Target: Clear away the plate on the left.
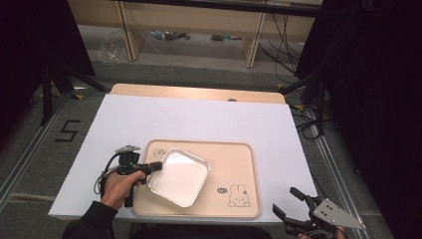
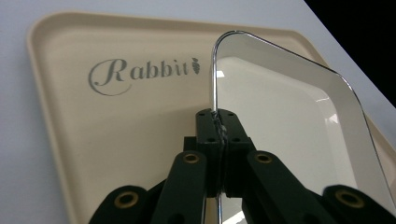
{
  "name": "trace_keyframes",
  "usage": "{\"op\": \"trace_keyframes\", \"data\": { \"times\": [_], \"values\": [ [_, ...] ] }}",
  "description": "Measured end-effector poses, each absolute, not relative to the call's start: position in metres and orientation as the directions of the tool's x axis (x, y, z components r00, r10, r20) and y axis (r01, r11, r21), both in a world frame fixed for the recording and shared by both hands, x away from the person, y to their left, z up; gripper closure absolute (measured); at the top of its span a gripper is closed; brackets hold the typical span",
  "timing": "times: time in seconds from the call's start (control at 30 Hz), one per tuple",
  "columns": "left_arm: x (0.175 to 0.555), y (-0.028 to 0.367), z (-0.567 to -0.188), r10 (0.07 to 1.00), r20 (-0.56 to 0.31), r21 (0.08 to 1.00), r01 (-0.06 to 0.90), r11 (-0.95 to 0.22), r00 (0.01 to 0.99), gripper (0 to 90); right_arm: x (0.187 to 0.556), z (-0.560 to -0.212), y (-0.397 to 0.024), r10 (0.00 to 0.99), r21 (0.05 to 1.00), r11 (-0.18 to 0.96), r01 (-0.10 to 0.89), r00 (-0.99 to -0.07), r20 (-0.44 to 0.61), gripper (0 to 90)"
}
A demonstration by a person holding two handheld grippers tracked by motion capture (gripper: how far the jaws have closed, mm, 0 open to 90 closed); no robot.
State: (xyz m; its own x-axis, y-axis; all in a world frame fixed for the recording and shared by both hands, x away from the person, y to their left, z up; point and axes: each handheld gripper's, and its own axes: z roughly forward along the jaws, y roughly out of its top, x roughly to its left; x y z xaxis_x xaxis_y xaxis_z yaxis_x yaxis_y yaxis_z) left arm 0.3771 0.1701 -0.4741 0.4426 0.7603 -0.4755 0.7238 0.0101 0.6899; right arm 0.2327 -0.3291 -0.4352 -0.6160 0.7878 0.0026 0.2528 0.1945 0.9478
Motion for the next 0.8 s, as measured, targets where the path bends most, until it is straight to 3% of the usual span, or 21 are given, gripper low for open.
{"op": "trace_keyframes", "data": {
  "times": [0.43,0.53,0.73,0.77,0.8],
  "values": [
    [0.383,0.145,-0.484,0.759,-0.461,0.671,0.740,-0.041,0.460,87.8,0.233,-0.435,-0.329,0.787,0.948,0.196,0.251,-0.617,0.001,21.3],
    [0.384,0.137,-0.488,0.757,-0.460,0.665,0.745,-0.051,0.463,87.7,0.234,-0.437,-0.326,0.777,0.954,0.152,0.257,-0.628,0.046,21.3],
    [0.384,0.128,-0.493,0.755,-0.461,0.654,0.754,-0.066,0.466,87.6,0.232,-0.435,-0.329,0.786,0.946,0.195,0.257,-0.619,0.006,21.3],
    [0.384,0.126,-0.495,0.755,-0.468,0.653,0.755,-0.055,0.460,87.5,0.231,-0.436,-0.327,0.776,0.943,0.166,0.287,-0.628,0.054,21.4],
    [0.386,0.126,-0.497,0.725,-0.470,0.677,0.733,-0.070,0.504,87.3,0.232,-0.435,-0.329,0.781,0.945,0.190,0.268,-0.625,0.021,21.4]
  ]
}}
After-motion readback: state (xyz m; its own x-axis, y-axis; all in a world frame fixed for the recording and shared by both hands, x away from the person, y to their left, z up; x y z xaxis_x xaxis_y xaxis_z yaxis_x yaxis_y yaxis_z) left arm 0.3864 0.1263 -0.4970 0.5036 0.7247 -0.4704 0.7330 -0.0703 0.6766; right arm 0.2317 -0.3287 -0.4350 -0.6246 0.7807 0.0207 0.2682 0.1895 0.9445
